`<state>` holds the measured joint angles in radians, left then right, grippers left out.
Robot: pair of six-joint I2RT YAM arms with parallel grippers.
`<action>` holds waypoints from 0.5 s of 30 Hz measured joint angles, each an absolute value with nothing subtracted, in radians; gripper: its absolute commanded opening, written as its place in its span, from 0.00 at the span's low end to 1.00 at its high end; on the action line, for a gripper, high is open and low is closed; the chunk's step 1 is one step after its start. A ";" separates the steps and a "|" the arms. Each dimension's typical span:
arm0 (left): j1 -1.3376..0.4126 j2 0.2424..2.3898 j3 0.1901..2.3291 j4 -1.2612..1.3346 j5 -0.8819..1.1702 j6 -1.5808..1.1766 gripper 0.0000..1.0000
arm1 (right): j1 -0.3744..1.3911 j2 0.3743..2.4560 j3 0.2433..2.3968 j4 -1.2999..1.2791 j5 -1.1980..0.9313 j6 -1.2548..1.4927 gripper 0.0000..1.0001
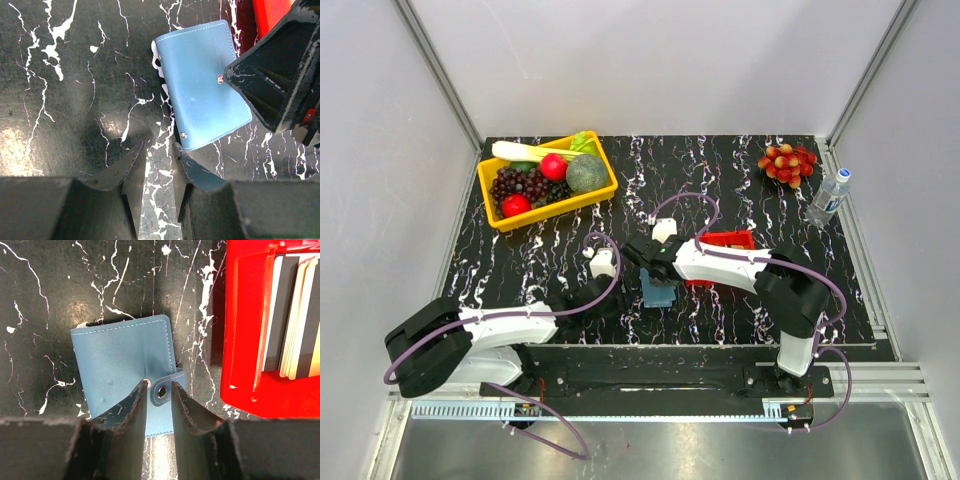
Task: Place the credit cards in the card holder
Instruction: Close the card holder at the center of the board.
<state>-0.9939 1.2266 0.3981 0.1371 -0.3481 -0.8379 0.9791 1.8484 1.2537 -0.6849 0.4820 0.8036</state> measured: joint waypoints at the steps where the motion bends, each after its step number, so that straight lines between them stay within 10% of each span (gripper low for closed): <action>1: -0.994 1.227 0.398 0.139 -0.348 -0.838 0.31 | 0.979 1.848 1.254 -0.685 0.482 0.804 0.29; 15: -0.994 1.229 0.398 0.152 -0.345 -0.838 0.31 | 0.979 1.846 1.254 -0.674 0.484 0.801 0.06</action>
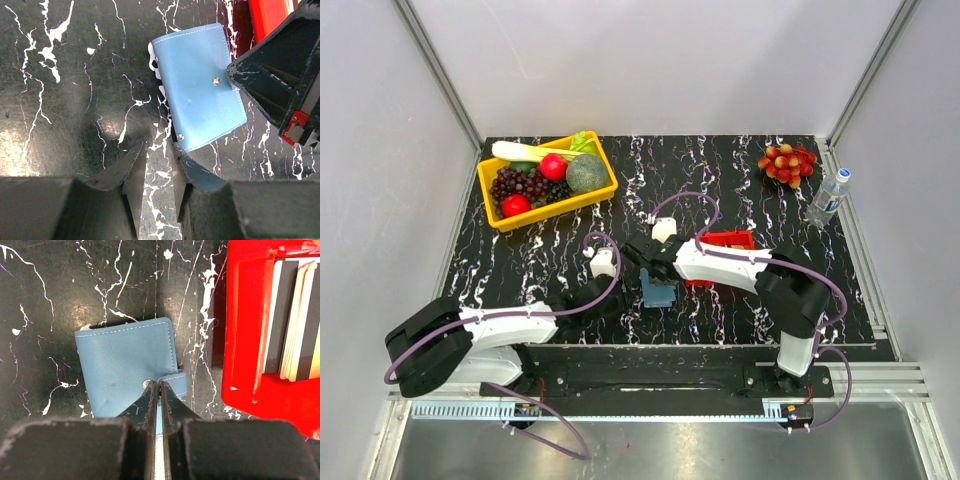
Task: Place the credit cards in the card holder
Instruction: Close the card holder at the center of the board.
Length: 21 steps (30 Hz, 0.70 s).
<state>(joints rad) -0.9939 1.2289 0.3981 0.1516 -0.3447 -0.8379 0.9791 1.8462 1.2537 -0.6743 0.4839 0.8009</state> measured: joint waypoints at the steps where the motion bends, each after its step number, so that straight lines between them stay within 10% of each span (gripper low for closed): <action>1: -0.994 1.229 0.398 0.152 -0.345 -0.838 0.31 | 0.979 1.845 1.254 -0.674 0.486 0.801 0.04; 21: -0.994 1.382 0.532 0.161 -0.298 -0.820 0.30 | 0.979 1.845 1.239 -0.620 0.480 0.818 0.00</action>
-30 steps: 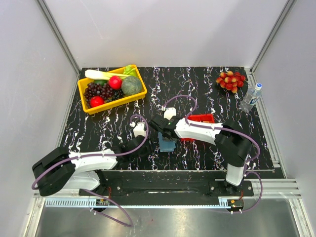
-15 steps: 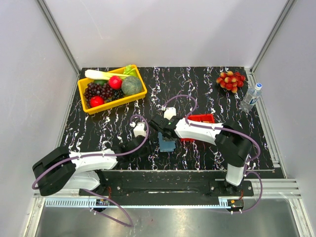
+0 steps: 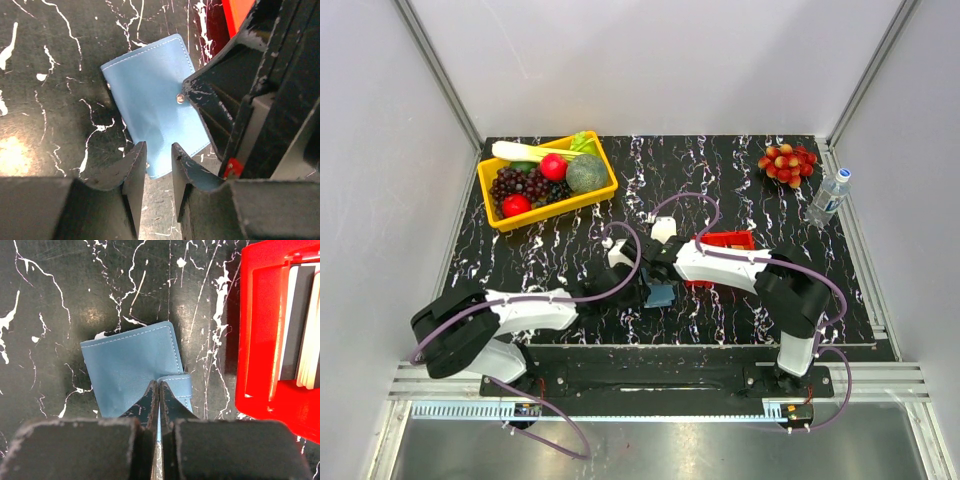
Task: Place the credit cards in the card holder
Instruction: Close the card holder at the center of the board.
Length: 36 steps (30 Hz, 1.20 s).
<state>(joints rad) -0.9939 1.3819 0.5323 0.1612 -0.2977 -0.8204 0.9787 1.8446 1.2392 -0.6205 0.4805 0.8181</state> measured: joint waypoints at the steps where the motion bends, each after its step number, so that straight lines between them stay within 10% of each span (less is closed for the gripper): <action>1: -0.994 1.398 0.545 0.157 -0.297 -0.821 0.30 | 0.978 1.845 1.239 -0.614 0.480 0.819 0.00; 36: -0.989 1.520 0.580 0.204 -0.288 -0.889 0.24 | 0.908 1.825 1.161 -0.482 0.360 0.810 0.00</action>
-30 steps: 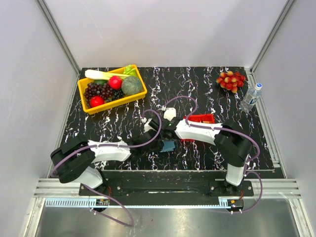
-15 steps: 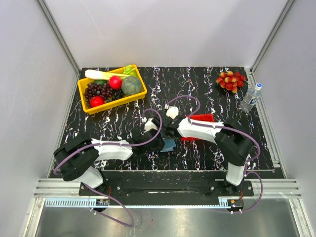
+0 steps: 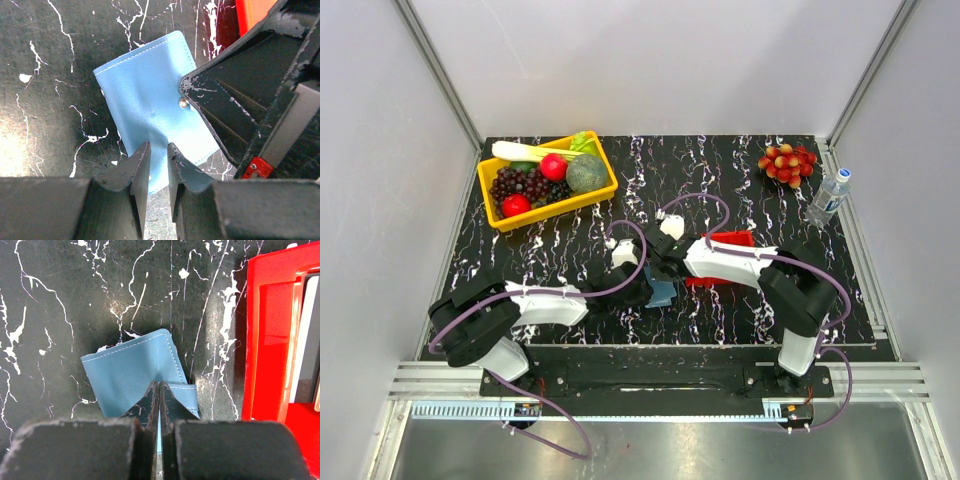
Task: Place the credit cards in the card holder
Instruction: Close the card holder at the center of the board.
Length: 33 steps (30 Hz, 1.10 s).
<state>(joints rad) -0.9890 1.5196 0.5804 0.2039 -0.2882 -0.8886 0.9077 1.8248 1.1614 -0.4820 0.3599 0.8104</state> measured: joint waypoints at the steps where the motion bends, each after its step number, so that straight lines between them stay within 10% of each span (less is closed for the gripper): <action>1: -0.989 1.520 0.580 0.204 -0.288 -0.889 0.24 | 0.907 1.823 1.159 -0.477 0.357 0.808 0.00; 33: -0.989 1.518 0.580 0.204 -0.288 -0.892 0.23 | 0.909 1.761 1.091 -0.434 0.347 0.810 0.00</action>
